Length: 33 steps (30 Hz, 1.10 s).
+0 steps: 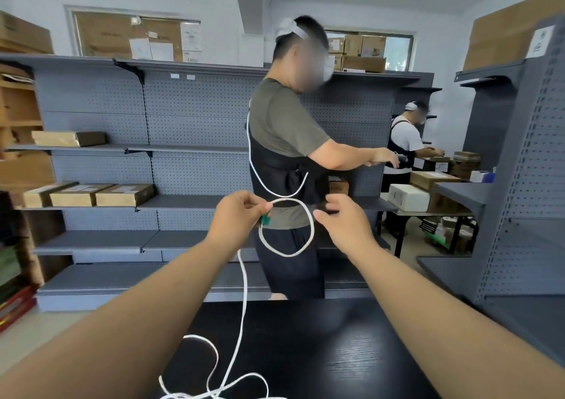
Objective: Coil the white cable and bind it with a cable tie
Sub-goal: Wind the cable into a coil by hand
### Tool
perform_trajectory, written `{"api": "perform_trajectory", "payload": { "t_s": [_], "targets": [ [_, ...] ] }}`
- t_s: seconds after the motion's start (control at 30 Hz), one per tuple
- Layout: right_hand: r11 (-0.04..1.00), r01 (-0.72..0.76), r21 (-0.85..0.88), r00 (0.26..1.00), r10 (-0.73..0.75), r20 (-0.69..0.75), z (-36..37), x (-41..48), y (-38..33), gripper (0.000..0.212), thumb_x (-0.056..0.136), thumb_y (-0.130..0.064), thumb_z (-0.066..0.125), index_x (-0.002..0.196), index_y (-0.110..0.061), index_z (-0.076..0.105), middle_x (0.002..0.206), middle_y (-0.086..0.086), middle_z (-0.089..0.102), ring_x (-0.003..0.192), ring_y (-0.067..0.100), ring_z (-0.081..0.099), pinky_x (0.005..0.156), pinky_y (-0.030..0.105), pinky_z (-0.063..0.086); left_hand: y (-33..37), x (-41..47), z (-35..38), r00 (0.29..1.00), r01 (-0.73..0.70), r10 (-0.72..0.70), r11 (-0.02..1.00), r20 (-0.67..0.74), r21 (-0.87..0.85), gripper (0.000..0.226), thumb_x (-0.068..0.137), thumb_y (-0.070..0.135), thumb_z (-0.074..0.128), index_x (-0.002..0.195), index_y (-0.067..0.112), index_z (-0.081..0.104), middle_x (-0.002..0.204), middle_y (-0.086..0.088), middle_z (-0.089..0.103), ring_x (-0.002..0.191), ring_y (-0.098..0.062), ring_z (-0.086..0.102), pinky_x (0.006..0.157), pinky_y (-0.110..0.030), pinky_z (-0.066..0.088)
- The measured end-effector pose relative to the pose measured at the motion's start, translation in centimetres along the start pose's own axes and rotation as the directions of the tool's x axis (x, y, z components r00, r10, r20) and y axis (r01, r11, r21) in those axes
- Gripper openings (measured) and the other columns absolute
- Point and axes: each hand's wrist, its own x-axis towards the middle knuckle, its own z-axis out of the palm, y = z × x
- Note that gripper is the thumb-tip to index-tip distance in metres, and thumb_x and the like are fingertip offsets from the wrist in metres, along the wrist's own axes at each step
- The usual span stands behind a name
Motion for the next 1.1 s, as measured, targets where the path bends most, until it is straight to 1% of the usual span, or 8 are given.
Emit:
{"api": "perform_trajectory", "payload": {
  "t_s": [0.1,0.2,0.37,0.47,0.67,0.87,0.93,1.1],
  "targets": [
    [0.941,0.308,-0.143,0.949,-0.292,0.123,-0.8,-0.1,-2.0,0.045,0.089,-0.02,0.062,0.133,-0.014,0.05,0.132,0.002,0.055,0.119,0.016,0.052,0.095,0.022,0.036,0.8,0.4,-1.1,0.995,-0.027,0.028,1.0,0.093,-0.008,0.014,0.084,0.012,0.068,0.071,0.007,0.062,0.061,0.006,0.068,0.057,-0.004,0.059,0.06,-0.014,0.047],
    [0.865,0.464,-0.191,0.875,-0.414,0.251,-0.8,-0.1,-3.6,0.042,0.089,-0.021,0.062,0.13,-0.015,0.055,0.131,0.0,0.057,0.121,0.013,0.051,0.096,0.019,0.034,1.4,0.4,-1.8,0.979,-0.044,0.048,0.999,0.199,-0.023,0.016,0.082,0.011,0.069,0.067,0.011,0.065,0.062,0.002,0.068,0.059,-0.008,0.058,0.064,-0.017,0.047],
    [0.892,0.444,-0.082,0.85,-0.39,0.355,0.1,-0.1,-4.3,0.026,0.084,-0.025,0.068,0.11,-0.018,0.068,0.106,-0.002,0.07,0.099,0.01,0.063,0.094,0.031,0.048,1.9,0.0,-1.9,0.968,-0.047,0.058,0.998,0.244,-0.049,0.013,0.081,0.01,0.069,0.068,0.009,0.067,0.068,-0.007,0.067,0.065,-0.015,0.056,0.07,-0.024,0.046],
    [0.891,0.443,-0.095,0.853,-0.387,0.35,0.5,-0.3,-4.4,0.018,0.083,-0.024,0.07,0.1,-0.017,0.072,0.091,-0.006,0.069,0.083,0.005,0.06,0.081,0.024,0.048,1.9,-0.2,-2.1,0.968,-0.05,0.059,0.998,0.242,-0.042,0.011,0.081,0.009,0.069,0.069,0.007,0.067,0.07,-0.01,0.066,0.069,-0.019,0.056,0.073,-0.03,0.046],
    [0.874,0.455,-0.169,0.869,-0.394,0.299,1.2,-0.8,-4.7,0.017,0.082,-0.025,0.07,0.091,-0.012,0.074,0.087,0.003,0.071,0.076,0.008,0.055,0.065,0.02,0.038,1.6,-0.6,-2.0,0.972,-0.008,0.021,0.998,0.233,-0.056,0.014,0.081,0.01,0.07,0.068,0.01,0.064,0.075,-0.015,0.066,0.072,-0.023,0.057,0.078,-0.038,0.048],
    [0.875,0.445,-0.193,0.882,-0.39,0.264,1.6,-1.2,-4.6,0.015,0.085,-0.025,0.066,0.089,-0.013,0.074,0.087,0.003,0.072,0.075,0.009,0.054,0.063,0.02,0.038,1.4,-0.8,-1.8,0.975,0.015,-0.004,0.999,0.22,-0.047,0.013,0.081,0.013,0.069,0.072,0.007,0.062,0.086,-0.024,0.067,0.073,-0.024,0.058,0.083,-0.041,0.05],
    [0.866,0.453,-0.212,0.881,-0.398,0.257,1.8,-1.3,-4.4,0.016,0.087,-0.025,0.064,0.09,-0.013,0.074,0.088,0.003,0.072,0.076,0.01,0.055,0.062,0.021,0.037,1.3,-0.7,-1.8,0.976,0.018,-0.009,0.999,0.216,-0.039,0.014,0.081,0.014,0.07,0.072,0.008,0.062,0.084,-0.021,0.069,0.072,-0.023,0.059,0.08,-0.037,0.051],
    [0.854,0.454,-0.253,0.888,-0.412,0.203,1.9,-1.4,-4.1,0.016,0.088,-0.026,0.062,0.088,-0.014,0.073,0.087,0.003,0.072,0.082,0.018,0.062,0.074,0.031,0.046,1.3,-0.7,-1.7,0.977,0.022,-0.008,0.998,0.214,-0.063,0.022,0.089,0.022,0.06,0.075,0.005,0.063,0.065,-0.004,0.066,0.051,-0.005,0.059,0.053,-0.013,0.049]
  ]
}}
